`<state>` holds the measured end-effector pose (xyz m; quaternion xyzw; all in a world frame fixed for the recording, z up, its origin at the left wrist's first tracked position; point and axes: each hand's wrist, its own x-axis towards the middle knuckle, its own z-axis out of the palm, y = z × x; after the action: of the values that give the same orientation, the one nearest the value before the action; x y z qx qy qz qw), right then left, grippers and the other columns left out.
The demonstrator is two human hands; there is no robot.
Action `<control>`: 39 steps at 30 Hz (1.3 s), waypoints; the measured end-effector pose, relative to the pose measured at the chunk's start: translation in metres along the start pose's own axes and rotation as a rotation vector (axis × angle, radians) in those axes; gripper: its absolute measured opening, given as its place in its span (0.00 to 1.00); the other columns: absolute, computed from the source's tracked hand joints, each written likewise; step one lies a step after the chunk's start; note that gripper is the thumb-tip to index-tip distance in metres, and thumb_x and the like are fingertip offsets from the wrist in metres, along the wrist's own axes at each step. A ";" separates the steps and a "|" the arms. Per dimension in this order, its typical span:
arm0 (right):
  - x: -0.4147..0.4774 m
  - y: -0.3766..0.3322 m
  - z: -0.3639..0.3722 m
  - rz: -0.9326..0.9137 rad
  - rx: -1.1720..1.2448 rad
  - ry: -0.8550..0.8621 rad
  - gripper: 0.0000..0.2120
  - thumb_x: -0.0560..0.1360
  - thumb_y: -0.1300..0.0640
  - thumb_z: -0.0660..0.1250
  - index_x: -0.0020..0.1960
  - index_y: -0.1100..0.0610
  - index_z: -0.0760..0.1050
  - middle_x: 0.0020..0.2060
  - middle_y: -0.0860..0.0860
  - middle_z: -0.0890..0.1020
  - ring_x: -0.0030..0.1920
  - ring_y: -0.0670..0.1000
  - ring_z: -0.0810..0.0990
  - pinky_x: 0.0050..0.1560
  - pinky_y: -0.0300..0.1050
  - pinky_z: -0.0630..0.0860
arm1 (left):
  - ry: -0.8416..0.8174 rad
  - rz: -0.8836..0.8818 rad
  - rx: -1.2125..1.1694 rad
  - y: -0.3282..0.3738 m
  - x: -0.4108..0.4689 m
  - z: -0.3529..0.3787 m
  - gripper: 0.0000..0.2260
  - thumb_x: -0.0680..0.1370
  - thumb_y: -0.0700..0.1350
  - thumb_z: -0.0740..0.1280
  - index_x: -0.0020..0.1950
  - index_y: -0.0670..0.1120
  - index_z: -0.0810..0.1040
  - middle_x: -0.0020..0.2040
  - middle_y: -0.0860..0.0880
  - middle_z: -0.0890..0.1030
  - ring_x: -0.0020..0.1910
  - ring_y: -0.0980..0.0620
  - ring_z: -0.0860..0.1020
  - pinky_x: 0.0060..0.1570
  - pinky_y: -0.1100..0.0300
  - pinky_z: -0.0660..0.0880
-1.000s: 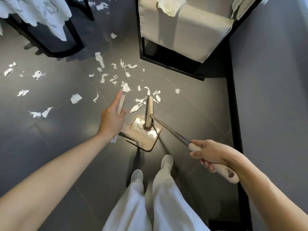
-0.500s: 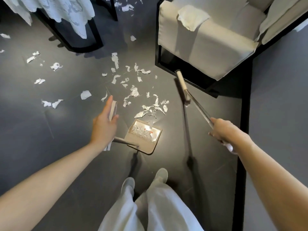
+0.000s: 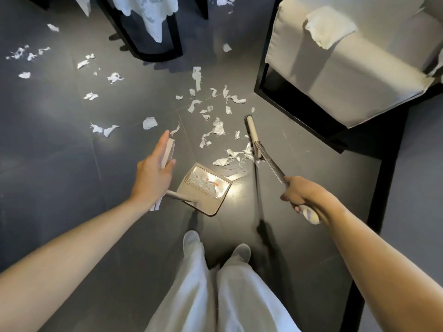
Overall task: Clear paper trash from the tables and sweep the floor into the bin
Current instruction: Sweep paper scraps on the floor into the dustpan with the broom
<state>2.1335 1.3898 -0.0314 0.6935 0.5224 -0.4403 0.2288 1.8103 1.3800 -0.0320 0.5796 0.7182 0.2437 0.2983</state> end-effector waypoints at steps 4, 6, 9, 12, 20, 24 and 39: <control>-0.010 -0.033 0.007 -0.039 0.022 -0.024 0.20 0.78 0.61 0.62 0.69 0.62 0.65 0.38 0.57 0.77 0.30 0.51 0.73 0.45 0.49 0.77 | -0.025 0.026 0.002 -0.014 0.022 -0.013 0.29 0.79 0.40 0.64 0.75 0.60 0.60 0.64 0.47 0.76 0.57 0.46 0.73 0.48 0.76 0.61; -0.018 -0.048 0.012 -0.052 0.042 -0.059 0.24 0.79 0.60 0.62 0.73 0.58 0.62 0.34 0.54 0.76 0.30 0.51 0.73 0.43 0.48 0.77 | -0.041 0.041 0.003 -0.015 0.036 -0.014 0.28 0.79 0.40 0.64 0.76 0.58 0.60 0.65 0.48 0.76 0.58 0.46 0.74 0.48 0.75 0.61; -0.035 -0.070 0.022 -0.068 0.109 -0.134 0.28 0.79 0.59 0.63 0.76 0.55 0.58 0.31 0.52 0.74 0.29 0.50 0.73 0.38 0.46 0.76 | -0.058 0.060 0.009 -0.016 0.054 -0.014 0.28 0.79 0.41 0.63 0.76 0.58 0.60 0.66 0.48 0.76 0.59 0.44 0.74 0.49 0.69 0.63; -0.055 -0.082 0.032 -0.052 0.195 -0.212 0.27 0.79 0.60 0.63 0.76 0.52 0.59 0.31 0.52 0.74 0.24 0.47 0.73 0.29 0.41 0.75 | -0.062 0.079 0.003 -0.020 0.065 -0.017 0.28 0.80 0.41 0.63 0.76 0.58 0.59 0.68 0.48 0.74 0.62 0.43 0.73 0.51 0.67 0.64; -0.103 -0.097 0.030 0.003 0.244 -0.149 0.29 0.78 0.60 0.65 0.75 0.45 0.59 0.30 0.52 0.75 0.16 0.43 0.69 0.20 0.34 0.69 | -0.009 0.046 -0.075 -0.041 0.076 -0.036 0.28 0.79 0.41 0.63 0.76 0.58 0.59 0.65 0.48 0.76 0.58 0.44 0.73 0.47 0.67 0.64; -0.101 -0.115 0.014 -0.017 0.116 -0.073 0.32 0.79 0.57 0.65 0.78 0.46 0.54 0.32 0.52 0.79 0.18 0.44 0.71 0.22 0.35 0.70 | 0.044 0.024 -0.094 -0.046 0.080 -0.047 0.28 0.79 0.41 0.63 0.76 0.56 0.59 0.65 0.46 0.77 0.58 0.42 0.73 0.49 0.64 0.66; 0.068 -0.179 -0.078 -0.149 -0.297 -0.036 0.32 0.71 0.72 0.62 0.74 0.59 0.62 0.48 0.60 0.81 0.40 0.57 0.79 0.36 0.42 0.72 | 0.117 -0.161 -0.149 -0.029 0.156 -0.047 0.28 0.80 0.41 0.62 0.75 0.62 0.59 0.65 0.45 0.76 0.55 0.32 0.75 0.56 0.45 0.75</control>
<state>2.0009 1.5481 -0.0240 0.6034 0.6277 -0.3863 0.3045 1.7337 1.5265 -0.0423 0.4811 0.7585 0.3050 0.3165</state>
